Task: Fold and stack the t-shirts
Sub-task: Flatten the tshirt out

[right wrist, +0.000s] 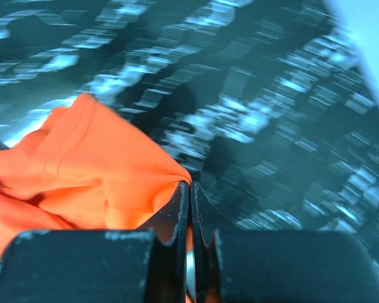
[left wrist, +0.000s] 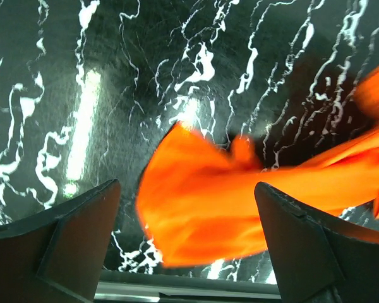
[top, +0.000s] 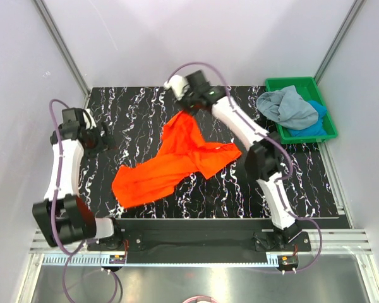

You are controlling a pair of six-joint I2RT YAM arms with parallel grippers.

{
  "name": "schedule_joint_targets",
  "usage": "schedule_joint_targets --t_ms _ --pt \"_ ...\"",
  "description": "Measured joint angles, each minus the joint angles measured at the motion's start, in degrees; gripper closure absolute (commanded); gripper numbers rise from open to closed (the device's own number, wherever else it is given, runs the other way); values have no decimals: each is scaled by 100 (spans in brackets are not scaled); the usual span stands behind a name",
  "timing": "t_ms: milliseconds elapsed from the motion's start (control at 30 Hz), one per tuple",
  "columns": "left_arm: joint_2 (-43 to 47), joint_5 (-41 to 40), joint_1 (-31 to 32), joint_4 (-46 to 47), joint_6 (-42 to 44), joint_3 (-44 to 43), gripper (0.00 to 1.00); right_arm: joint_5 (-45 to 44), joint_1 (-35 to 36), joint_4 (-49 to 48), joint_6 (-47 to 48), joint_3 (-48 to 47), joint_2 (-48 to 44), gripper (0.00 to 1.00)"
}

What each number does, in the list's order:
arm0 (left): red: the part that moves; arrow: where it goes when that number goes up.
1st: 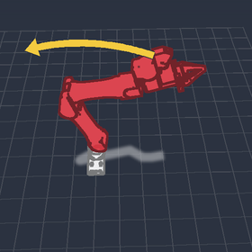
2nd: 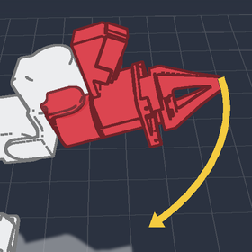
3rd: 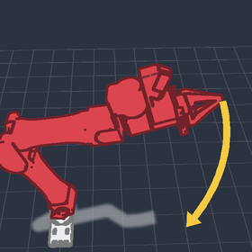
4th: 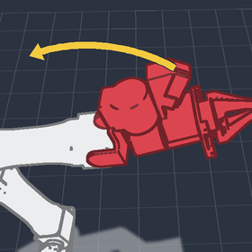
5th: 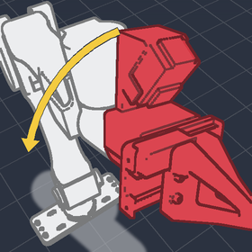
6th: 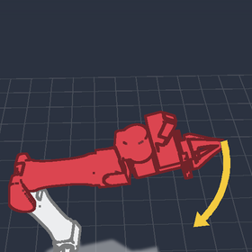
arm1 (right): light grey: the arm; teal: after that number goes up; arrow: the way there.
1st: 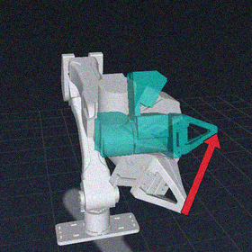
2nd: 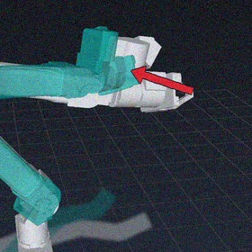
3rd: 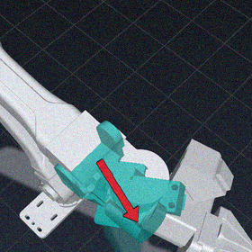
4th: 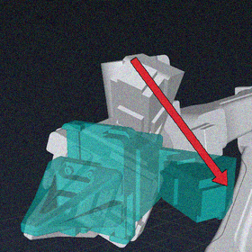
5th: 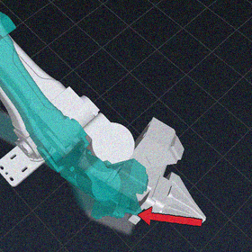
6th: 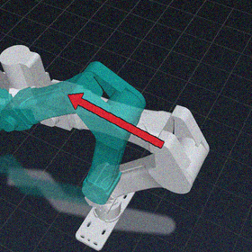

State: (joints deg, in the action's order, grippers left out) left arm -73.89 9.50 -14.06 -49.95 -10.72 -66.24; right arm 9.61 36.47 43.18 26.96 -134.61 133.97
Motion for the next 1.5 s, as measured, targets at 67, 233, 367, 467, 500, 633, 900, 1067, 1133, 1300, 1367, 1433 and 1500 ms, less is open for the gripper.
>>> schedule_joint_targets --t_ms 67,233,367,467,500,633,900,1067,1133,1300,1367,1433,1500 --pt "-365 -20 70 -46 116 -210 8 -120 -308 -31 0 7 -120 96" --pt "-953 -42 492 -101 363 -603 8 -348 -717 -50 -4 125 -210 97" --pt "-1473 13 833 -120 461 -732 9 -345 -741 37 -70 223 -210 99" --pt "-1961 63 1027 -149 463 -1034 7 -260 -684 103 -129 210 -284 100" --pt "-2090 66 1078 -164 461 -1198 7 -256 -645 162 -127 177 -332 100" --pt "-2214 61 1180 -72 420 -1764 6 -76 -378 407 -127 -262 -597 100" --pt "-2614 234 1198 11 387 -2468 16 118 208 494 -146 356 -2334 100" --pt "-4039 468 1235 107 522 -3611 14 37 188 481 -101 881 -2986 100" --pt "-4435 527 1270 153 588 -3727 10 -20 177 483 -61 1060 -3025 100" --pt "-4730 660 1386 4 616 -3679 4 -208 164 533 22 1447 -2959 100" --pt "-4730 708 1462 22 616 -3679 4 -247 160 586 24 1467 -2903 100" --pt "-4739 750 1565 26 619 -3681 5 -256 155 608 22 1467 -2874 100" --pt "-4787 763 1672 9 623 -3740 5 -258 155 605 22 1467 -2868 100"
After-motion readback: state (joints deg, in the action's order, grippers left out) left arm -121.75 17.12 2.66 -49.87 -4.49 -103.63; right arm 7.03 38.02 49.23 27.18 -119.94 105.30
